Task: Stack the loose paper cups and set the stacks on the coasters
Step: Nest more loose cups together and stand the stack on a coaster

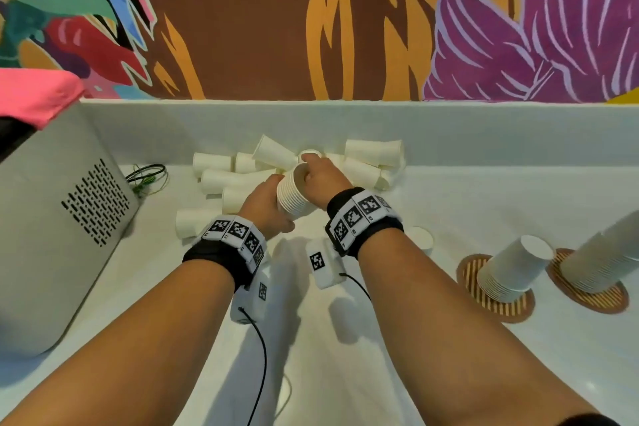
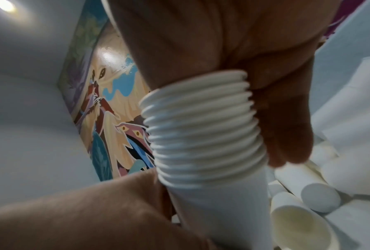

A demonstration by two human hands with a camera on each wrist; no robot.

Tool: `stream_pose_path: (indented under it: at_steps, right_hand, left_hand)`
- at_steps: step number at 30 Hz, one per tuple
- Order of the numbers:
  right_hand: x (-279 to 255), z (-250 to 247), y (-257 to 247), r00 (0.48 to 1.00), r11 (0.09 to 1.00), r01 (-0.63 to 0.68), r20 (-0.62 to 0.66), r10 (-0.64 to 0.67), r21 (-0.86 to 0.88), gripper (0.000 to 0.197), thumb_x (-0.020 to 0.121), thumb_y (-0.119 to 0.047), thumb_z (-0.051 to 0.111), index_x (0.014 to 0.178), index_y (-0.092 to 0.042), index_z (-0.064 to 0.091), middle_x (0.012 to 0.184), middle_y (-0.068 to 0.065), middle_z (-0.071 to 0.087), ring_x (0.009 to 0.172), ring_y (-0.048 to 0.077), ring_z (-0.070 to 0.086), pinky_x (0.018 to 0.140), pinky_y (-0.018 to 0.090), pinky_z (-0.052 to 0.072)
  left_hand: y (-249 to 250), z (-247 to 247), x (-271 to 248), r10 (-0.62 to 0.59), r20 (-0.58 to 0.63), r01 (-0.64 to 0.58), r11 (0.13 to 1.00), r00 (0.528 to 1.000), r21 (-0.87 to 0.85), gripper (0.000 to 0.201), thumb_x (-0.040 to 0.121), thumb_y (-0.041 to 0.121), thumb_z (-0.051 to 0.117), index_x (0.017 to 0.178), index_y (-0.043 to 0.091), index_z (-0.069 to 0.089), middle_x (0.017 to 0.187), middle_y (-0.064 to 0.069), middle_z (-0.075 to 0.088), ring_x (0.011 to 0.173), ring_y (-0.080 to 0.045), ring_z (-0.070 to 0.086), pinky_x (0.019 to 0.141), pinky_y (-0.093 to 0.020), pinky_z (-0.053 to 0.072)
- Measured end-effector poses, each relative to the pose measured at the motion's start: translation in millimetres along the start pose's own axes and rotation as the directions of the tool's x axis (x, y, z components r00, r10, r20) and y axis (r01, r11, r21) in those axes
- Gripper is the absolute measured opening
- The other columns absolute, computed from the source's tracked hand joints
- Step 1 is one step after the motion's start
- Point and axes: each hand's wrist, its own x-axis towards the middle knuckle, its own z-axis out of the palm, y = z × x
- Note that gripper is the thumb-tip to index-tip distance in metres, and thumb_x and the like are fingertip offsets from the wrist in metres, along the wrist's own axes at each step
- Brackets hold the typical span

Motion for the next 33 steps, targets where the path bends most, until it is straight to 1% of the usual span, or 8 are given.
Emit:
stream_pose_path:
  at_steps: [4,10,14,17,21,25,29,33]
  right_hand:
    - [-12.4,-4.0,8.2,0.995,0.989,-0.093,-0.009,0.094,0.118,0.036,0.095,-0.021,0.035,0.128,-0.015,0.047,0.110,0.016,0.055,0.078,0.039,0.065,0.061,0.048,0.060]
    - [-22.4,-8.0,18.2,0.974,0.923,-0.227,0.056,0.221,0.309,0.032,0.096,-0.027,0.035,0.123,-0.020,0.051,0.105,0.012,0.060,0.062,0.029,0.065,0.044,0.026,0.053]
    - [-35.3,-18.3,26.3,0.978,0.879,-0.209,0.068,0.199,0.428,0.037,0.092,-0.027,0.036,0.128,-0.028,0.046,0.108,0.009,0.060,0.077,0.031,0.069,0.064,0.039,0.058]
    - [-48.3,-31.0,32.4,0.979,0.852,-0.205,0.115,0.171,0.481,0.041,0.094,-0.039,0.037,0.132,-0.026,0.044,0.115,0.008,0.057,0.091,0.029,0.065,0.077,0.046,0.058]
    - [-63.9,-43.5,44.1,0.986,0.931,-0.130,0.139,0.087,0.341,0.062,0.090,-0.049,0.050,0.143,-0.023,0.031,0.133,0.006,0.041,0.110,0.029,0.054,0.078,0.045,0.058]
    - [-73.6,-54.2,67.2,0.985,0.942,-0.106,0.161,0.056,0.320,0.058,0.088,-0.031,0.059,0.137,-0.013,0.035,0.132,0.010,0.041,0.113,0.028,0.050,0.082,0.041,0.057]
    - [-83.6,-62.8,92.3,0.964,0.935,-0.116,0.266,0.024,0.334,0.065,0.084,-0.023,0.066,0.138,-0.021,0.030,0.130,0.008,0.041,0.112,0.028,0.050,0.087,0.043,0.054]
    - [-93.3,-69.9,113.0,0.941,0.989,-0.013,0.335,-0.038,0.150,0.084,0.078,-0.027,0.074,0.145,-0.023,0.023,0.128,0.006,0.046,0.109,0.028,0.056,0.077,0.033,0.054]
  left_hand:
    - [-8.3,5.5,-1.5,-0.041,0.007,0.041,0.999,0.999,-0.032,0.074,0.059,0.004,0.082,0.124,0.016,0.050,0.108,-0.003,0.064,0.098,-0.026,0.061,0.083,-0.041,0.053]
    - [-10.0,14.0,-5.1,-0.161,0.062,0.167,0.981,0.985,-0.096,0.075,0.061,0.007,0.079,0.129,0.019,0.048,0.101,-0.007,0.064,0.087,-0.027,0.064,0.075,-0.041,0.059]
    - [-4.9,19.7,-10.6,-0.232,0.013,0.231,0.965,0.973,-0.123,0.071,0.065,0.007,0.080,0.127,0.020,0.048,0.103,-0.010,0.062,0.086,-0.029,0.065,0.074,-0.044,0.060]
    - [3.5,26.9,-15.9,-0.286,0.001,0.283,0.947,0.958,-0.150,0.068,0.068,0.003,0.077,0.126,0.025,0.049,0.106,-0.010,0.057,0.081,-0.026,0.064,0.062,-0.038,0.061]
    - [17.7,45.5,-24.6,-0.322,-0.011,0.312,0.923,0.947,-0.225,0.071,0.068,-0.005,0.075,0.127,0.026,0.051,0.114,-0.012,0.054,0.088,-0.030,0.063,0.060,-0.040,0.061]
    - [31.3,64.3,-38.1,-0.359,-0.038,0.341,0.911,0.933,-0.230,0.068,0.066,-0.005,0.076,0.120,0.029,0.053,0.119,-0.013,0.048,0.087,-0.033,0.063,0.058,-0.040,0.061]
    - [42.3,81.3,-51.5,-0.392,-0.086,0.357,0.895,0.916,-0.268,0.066,0.066,-0.009,0.073,0.119,0.026,0.054,0.125,-0.014,0.037,0.081,-0.030,0.060,0.049,-0.030,0.056]
    - [57.6,88.3,-66.6,-0.320,-0.221,0.274,0.937,0.921,-0.215,0.067,0.074,-0.009,0.065,0.133,0.017,0.047,0.129,-0.017,0.034,0.086,-0.014,0.035,0.053,-0.010,0.037]
